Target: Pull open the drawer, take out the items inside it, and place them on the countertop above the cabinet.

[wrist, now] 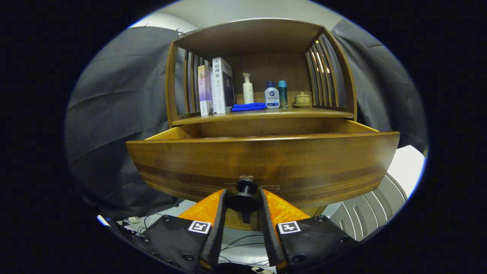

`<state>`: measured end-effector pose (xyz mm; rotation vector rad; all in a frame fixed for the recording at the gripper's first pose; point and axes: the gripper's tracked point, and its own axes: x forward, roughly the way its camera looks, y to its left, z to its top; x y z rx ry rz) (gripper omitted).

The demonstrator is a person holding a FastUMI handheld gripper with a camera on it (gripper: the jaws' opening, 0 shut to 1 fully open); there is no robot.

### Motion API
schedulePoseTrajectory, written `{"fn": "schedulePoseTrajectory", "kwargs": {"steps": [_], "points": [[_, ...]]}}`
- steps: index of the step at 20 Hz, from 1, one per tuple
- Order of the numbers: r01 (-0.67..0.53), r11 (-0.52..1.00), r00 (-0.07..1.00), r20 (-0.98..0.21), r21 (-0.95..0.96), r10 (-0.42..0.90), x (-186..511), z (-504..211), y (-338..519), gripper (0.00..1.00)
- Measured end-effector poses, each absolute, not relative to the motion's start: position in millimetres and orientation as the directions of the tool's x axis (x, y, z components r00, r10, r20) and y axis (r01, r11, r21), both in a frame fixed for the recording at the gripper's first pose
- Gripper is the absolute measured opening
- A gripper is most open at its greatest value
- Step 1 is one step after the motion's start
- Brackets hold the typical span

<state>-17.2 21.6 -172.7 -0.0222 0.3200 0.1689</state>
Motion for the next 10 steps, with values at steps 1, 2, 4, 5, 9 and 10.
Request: {"fn": "schedulePoseTrajectory", "kwargs": {"steps": [1, 2, 4, 5, 9, 10], "points": [[-0.171, 0.985, 0.944, -0.289, -0.007, 0.162, -15.7, -163.1, 20.4, 0.6], [-0.174, 0.985, 0.949, -0.269, -0.016, 0.163, -15.5, -154.7, 19.4, 0.66], [-0.18, 0.984, 0.957, -0.233, -0.014, 0.172, -12.2, -134.0, 20.2, 0.77], [-0.185, 0.983, 0.959, -0.22, -0.008, 0.178, -8.8, -123.0, 21.4, 0.83], [-0.232, 0.972, 0.949, -0.211, 0.032, 0.234, -2.1, -92.0, 35.5, 0.95], [-0.243, 0.97, 0.948, -0.202, 0.032, 0.244, -0.1, -82.5, 38.6, 0.95]]}}
